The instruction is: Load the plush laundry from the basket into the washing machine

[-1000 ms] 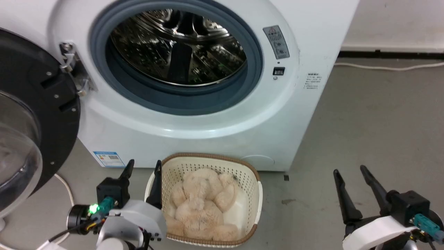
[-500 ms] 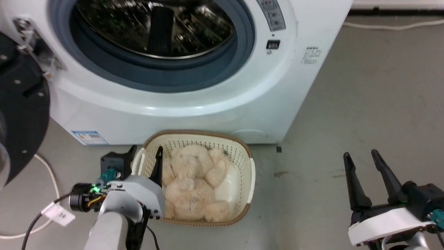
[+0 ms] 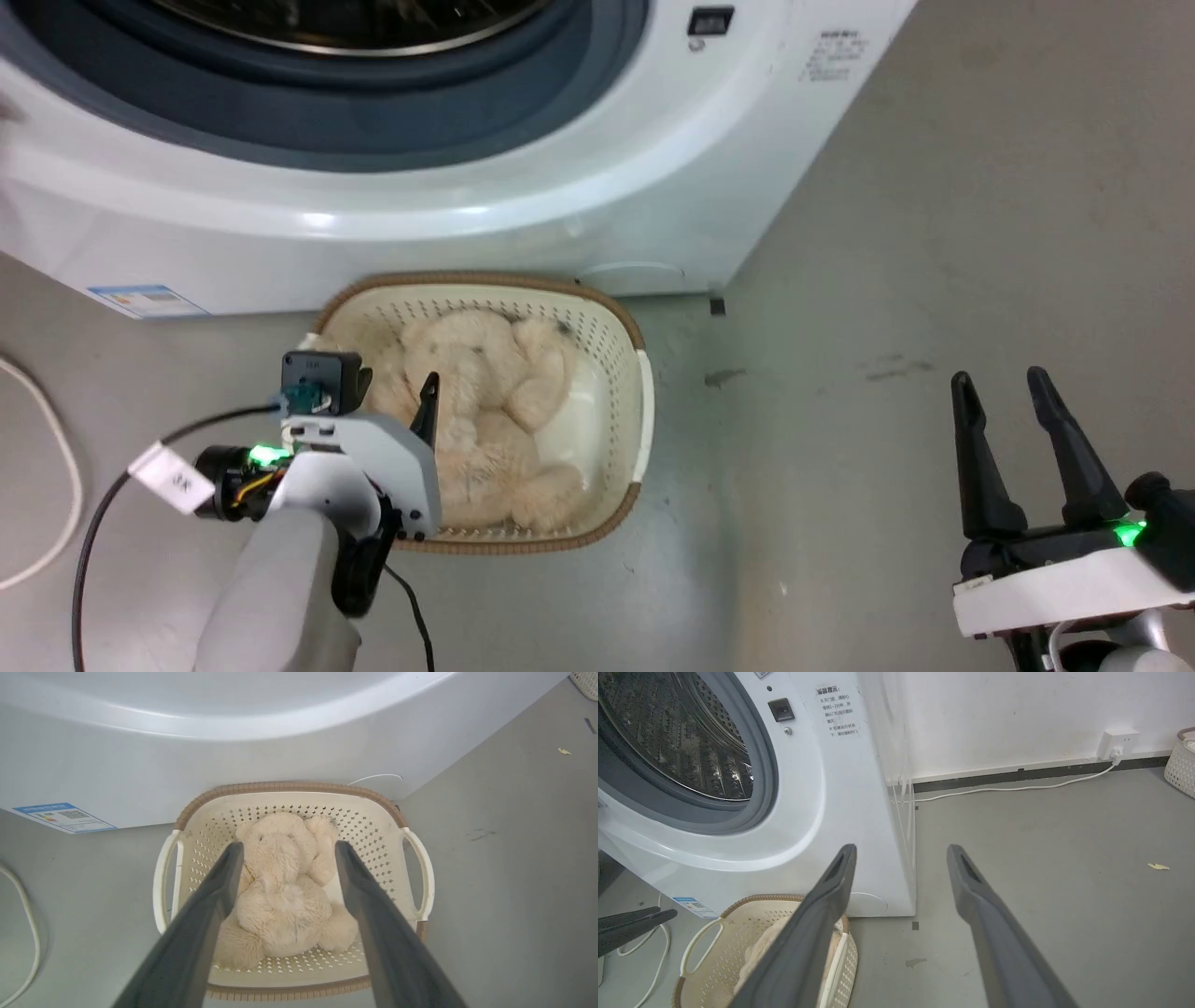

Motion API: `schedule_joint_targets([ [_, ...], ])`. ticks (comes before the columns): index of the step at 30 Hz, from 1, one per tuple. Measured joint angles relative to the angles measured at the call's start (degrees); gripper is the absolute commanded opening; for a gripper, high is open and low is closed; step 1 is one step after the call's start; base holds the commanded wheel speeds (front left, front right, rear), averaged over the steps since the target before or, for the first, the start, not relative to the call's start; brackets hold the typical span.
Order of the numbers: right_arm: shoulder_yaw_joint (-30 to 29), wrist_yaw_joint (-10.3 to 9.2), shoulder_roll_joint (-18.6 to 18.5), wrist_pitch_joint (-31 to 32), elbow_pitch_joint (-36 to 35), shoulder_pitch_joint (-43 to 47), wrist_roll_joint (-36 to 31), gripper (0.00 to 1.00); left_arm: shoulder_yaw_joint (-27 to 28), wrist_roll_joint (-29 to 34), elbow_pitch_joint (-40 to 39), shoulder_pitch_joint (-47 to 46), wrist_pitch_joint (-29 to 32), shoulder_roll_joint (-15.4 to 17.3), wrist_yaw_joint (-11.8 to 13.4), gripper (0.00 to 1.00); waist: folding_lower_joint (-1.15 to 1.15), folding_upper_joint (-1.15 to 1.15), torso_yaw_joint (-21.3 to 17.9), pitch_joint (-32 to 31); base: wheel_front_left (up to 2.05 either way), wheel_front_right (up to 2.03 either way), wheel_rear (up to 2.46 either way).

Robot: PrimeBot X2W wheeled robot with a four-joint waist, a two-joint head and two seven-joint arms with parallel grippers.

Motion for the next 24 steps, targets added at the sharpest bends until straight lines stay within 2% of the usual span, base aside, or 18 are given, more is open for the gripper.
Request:
schedule_joint_targets([
  [5, 0.12, 0.00, 0.00, -0.54, -0.91, 0.01, 1.63, 1.00, -1.19, -0.47, 2.42, -3.03, 3.47, 1.11, 1.02, 1.00, 0.00, 0.00, -1.40, 3.24, 0.00, 0.00, 0.00],
  [6, 0.29, 0.00, 0.00, -1.09, -1.79, 0.02, 3.03, 1.00, -2.43, -0.45, 4.04, -5.41, 6.55, 2.45, 2.09, 1.00, 0.00, 0.00, -2.63, 5.77, 0.00, 0.00, 0.00],
  [8, 0.25, 0.00, 0.00, -1.29, -2.20, 0.05, 3.77, 1.00, -3.15, -0.44, 4.67, -6.50, 7.91, 3.16, 2.59, 1.00, 0.00, 0.00, -3.25, 7.02, 0.00, 0.00, 0.00],
  [24, 0.21, 0.00, 0.00, -3.15, -5.70, 2.88, 8.44, 1.00, -7.75, -0.86, 9.16, -13.64, 14.71, 5.71, 6.72, 1.00, 0.00, 0.00, -6.29, 15.93, 0.00, 0.00, 0.00],
])
